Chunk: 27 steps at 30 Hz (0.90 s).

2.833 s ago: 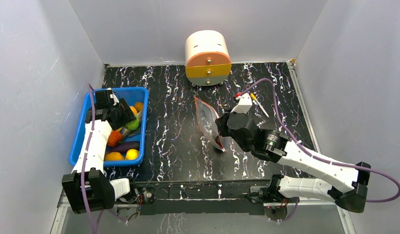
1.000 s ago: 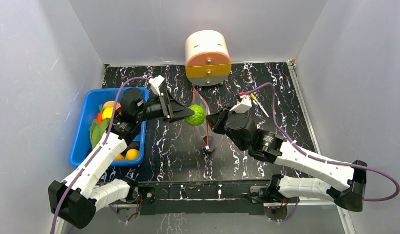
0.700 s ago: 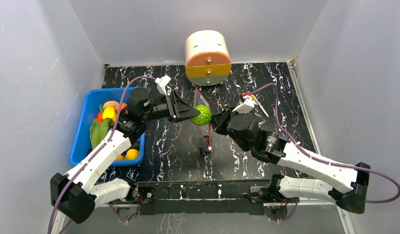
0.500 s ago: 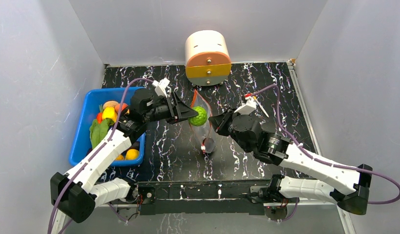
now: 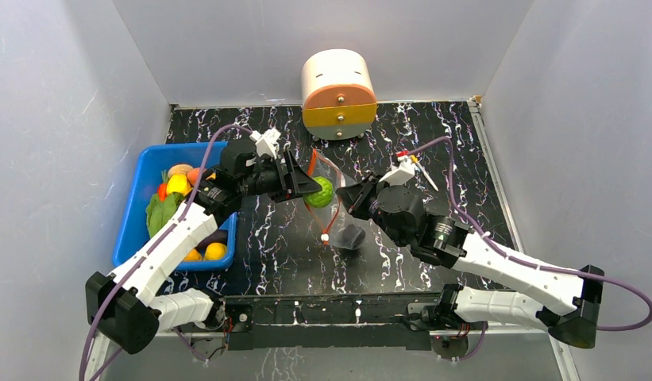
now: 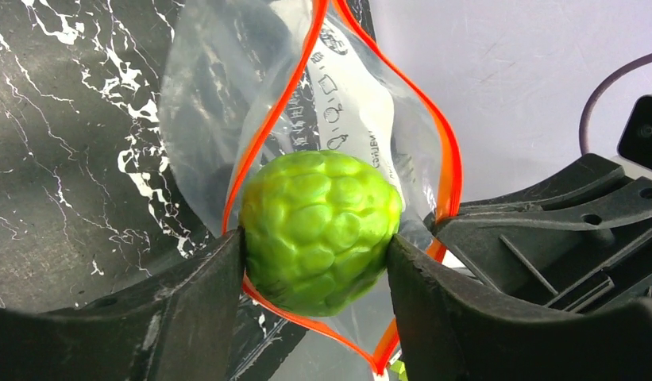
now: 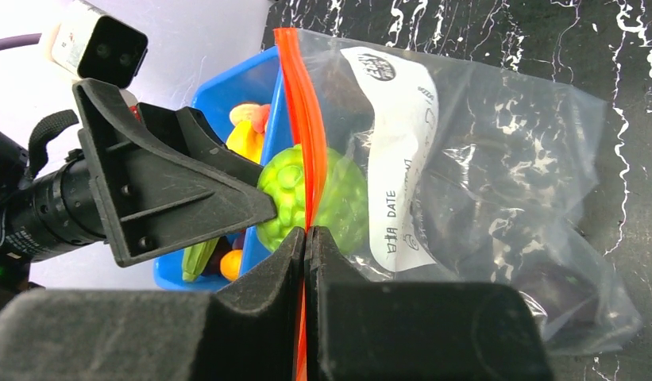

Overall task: Place the food in the zip-top bag and seal the zipper
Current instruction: Place the fake fruit in the zipper food storage bag.

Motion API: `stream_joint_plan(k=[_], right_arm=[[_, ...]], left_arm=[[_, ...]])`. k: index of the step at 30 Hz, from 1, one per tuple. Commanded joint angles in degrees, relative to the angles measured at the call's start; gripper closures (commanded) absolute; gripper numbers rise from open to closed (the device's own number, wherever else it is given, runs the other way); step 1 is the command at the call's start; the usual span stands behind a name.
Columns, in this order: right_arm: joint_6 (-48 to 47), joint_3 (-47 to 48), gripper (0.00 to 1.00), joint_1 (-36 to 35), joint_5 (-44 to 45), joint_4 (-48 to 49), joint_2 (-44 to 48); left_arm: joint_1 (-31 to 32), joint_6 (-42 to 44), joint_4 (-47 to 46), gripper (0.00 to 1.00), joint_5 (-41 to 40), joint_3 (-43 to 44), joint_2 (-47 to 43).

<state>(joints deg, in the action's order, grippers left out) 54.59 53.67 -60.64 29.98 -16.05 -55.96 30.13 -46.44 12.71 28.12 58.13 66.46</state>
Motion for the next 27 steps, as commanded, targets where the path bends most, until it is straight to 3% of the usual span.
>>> stream_joint_plan(k=[1, 9, 19, 27], right_arm=[[-0.09, 2.24, 1.0, -0.27, 1.25, 2.42, 0.53], [-1.88, 0.2, 1.0, -0.27, 2.7, 2.63, 3.16], [-3.86, 0.35, 1.0, -0.26, 6.25, 0.39, 4.5], [-13.38, 5.15, 1.0, -0.26, 11.26, -6.3, 6.51]], left_arm=[[0.24, 1.16, 1.71, 0.37, 2.26, 2.7, -0.4], [0.15, 2.44, 1.78, 0.22, 1.71, 3.28, -2.12], [0.16, 6.76, 8.52, 0.21, -1.07, 7.43, -2.03], [0.19, 7.78, 9.36, 0.27, -2.45, 4.63, -2.18]])
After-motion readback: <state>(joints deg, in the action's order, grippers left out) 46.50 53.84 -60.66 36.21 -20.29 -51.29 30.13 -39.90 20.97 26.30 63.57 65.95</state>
